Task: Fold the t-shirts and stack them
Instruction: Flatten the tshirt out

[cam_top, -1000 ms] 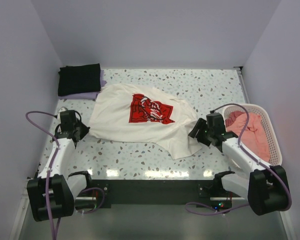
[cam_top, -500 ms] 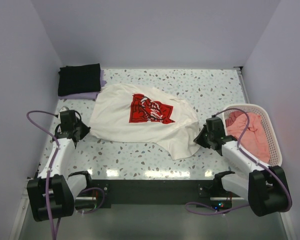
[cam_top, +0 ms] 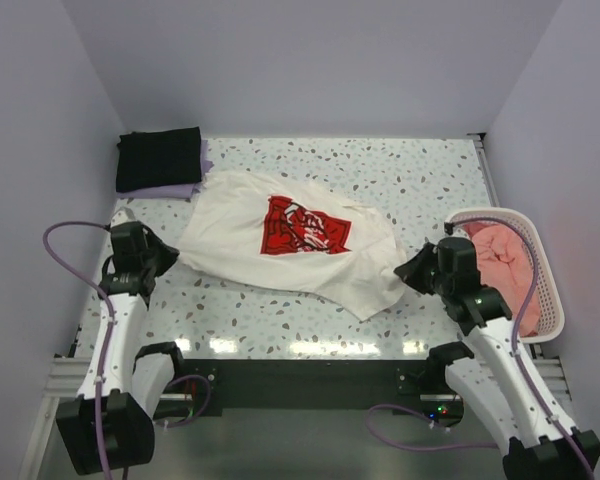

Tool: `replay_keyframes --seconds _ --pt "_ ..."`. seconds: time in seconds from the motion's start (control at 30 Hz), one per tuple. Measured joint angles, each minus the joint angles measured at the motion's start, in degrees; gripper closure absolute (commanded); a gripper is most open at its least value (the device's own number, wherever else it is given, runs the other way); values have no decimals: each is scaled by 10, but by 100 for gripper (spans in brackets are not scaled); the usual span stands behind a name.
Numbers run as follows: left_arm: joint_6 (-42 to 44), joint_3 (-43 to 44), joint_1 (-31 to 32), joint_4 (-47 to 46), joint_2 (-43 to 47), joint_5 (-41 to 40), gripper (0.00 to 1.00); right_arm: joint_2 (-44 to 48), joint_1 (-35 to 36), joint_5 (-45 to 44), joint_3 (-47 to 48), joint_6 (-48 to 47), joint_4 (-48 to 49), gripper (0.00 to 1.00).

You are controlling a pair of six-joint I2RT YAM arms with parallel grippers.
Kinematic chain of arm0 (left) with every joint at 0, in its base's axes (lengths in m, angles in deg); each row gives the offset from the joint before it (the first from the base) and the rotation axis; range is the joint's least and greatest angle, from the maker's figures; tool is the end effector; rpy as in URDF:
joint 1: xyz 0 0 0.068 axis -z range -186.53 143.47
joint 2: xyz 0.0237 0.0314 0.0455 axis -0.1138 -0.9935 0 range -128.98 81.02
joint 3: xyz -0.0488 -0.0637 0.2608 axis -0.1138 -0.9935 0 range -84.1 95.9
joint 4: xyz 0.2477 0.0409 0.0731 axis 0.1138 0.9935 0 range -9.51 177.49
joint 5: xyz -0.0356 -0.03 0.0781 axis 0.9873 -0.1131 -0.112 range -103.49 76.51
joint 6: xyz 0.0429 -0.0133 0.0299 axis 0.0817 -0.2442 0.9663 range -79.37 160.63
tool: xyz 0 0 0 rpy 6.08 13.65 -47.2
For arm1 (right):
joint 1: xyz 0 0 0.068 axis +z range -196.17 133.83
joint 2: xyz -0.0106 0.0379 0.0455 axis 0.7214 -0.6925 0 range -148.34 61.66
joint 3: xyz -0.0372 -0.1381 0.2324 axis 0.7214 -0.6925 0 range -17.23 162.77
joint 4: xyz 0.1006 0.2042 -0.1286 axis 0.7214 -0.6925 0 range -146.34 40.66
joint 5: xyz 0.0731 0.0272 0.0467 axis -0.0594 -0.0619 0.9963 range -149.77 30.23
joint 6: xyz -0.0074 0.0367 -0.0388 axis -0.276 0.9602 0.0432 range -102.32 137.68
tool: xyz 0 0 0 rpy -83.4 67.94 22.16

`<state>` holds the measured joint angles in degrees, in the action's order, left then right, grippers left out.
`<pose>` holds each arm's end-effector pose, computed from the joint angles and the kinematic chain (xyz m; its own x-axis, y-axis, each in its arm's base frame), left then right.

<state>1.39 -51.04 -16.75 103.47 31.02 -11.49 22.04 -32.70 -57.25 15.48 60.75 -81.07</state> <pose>0.1835 0.0318 0.2314 -0.3937 -0.7134 -0.5798 -0.5164 0.6934 -0.5025 0.1480 0.0371 0.2436 -0.6252 0.5519 -0.5518 0.2202 0.8031 0.5537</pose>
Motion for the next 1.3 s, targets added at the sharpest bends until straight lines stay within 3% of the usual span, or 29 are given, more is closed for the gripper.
replay_keyframes --seconds 0.37,0.43,0.47,0.5,0.6,0.63,0.8,1.03,1.3 --pt "-5 128 0 61 136 23 100 49 0 -15 214 -6 -151 100" --pt "-5 139 0 65 159 23 100 62 0 -15 214 -7 -157 93" --pt "-5 141 -1 67 167 24 100 68 0 -15 205 -8 -160 89" --pt "-5 141 -1 68 170 24 100 75 0 -13 188 -8 -159 76" --pt "-5 133 -1 75 163 24 100 90 0 1 116 -6 -160 53" --pt "-4 127 -1 77 158 24 100 91 0 5 92 -4 -164 50" --pt "0 105 -1 83 130 23 100 109 0 20 34 -8 -182 45" --pt "9 82 -2 78 125 23 100 212 0 33 -52 -6 -193 44" --pt "14 68 -2 67 124 23 100 225 0 45 -134 7 -202 41"
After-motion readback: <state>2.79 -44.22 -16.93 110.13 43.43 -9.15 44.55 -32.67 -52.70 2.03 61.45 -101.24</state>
